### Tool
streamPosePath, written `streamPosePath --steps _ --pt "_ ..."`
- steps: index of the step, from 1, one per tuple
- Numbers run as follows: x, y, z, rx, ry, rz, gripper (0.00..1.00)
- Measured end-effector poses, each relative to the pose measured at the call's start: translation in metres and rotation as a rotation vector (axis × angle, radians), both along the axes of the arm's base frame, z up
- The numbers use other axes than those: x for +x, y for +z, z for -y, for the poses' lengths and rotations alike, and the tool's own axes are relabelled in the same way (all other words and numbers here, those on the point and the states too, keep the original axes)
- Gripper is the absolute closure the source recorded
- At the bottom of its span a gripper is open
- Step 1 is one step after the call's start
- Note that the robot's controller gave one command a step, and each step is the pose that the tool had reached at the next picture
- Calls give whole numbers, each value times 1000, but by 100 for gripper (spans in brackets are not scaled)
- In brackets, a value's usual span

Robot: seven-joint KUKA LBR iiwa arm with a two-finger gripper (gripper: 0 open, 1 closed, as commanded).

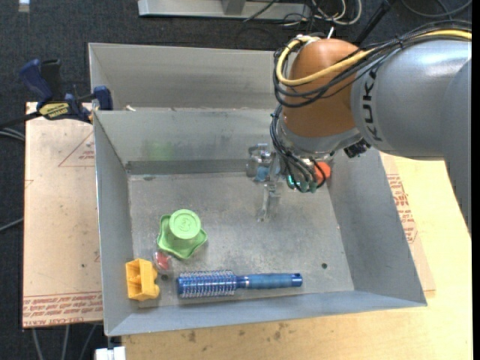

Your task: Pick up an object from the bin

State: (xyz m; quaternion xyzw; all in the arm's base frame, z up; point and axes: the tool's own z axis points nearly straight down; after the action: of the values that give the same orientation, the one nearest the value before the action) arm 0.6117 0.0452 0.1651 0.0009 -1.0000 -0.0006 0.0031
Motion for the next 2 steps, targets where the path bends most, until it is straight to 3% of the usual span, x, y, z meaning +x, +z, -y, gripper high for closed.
streamPosePath --steps 1,2 --pt "37 -65 51 -3 -484 5 0" --pt "38 -63 50 -2 -481 8 100"
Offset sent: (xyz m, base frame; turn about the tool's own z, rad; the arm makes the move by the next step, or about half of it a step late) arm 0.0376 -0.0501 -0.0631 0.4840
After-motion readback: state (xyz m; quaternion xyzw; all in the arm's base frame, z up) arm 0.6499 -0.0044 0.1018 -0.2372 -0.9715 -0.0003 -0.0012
